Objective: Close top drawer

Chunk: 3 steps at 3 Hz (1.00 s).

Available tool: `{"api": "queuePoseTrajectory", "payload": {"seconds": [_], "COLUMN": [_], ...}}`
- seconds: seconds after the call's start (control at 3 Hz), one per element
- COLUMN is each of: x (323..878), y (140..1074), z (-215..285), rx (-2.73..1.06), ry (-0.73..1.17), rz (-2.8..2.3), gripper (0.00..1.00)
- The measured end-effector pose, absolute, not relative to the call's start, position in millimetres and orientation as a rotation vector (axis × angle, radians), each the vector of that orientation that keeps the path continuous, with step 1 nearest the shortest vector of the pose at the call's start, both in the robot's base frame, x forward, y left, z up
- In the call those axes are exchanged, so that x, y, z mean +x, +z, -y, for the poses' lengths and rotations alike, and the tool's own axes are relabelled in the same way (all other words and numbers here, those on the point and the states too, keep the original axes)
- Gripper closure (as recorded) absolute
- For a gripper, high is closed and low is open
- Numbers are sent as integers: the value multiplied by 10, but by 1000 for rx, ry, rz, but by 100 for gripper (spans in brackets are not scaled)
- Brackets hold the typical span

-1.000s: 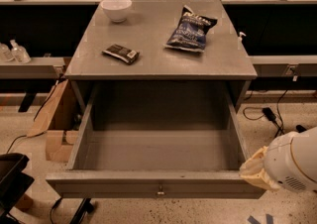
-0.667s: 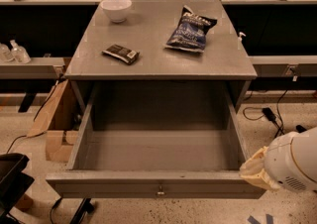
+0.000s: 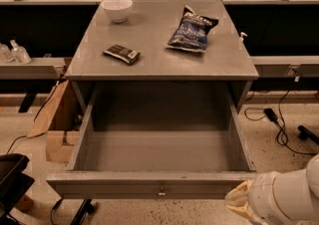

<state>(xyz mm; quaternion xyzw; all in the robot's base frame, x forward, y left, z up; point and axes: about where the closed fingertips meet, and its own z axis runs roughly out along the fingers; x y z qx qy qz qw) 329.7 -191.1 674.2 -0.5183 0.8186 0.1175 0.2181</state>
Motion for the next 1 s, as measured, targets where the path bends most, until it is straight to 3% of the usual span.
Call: {"api": "queuePoseTrajectory", "payload": {"seconds": [1.0], "x": [3769], "y": [5864], "z": [1669], "rx": [-1488], "ry": [409], "rz": [-2144], "gripper": [100]}}
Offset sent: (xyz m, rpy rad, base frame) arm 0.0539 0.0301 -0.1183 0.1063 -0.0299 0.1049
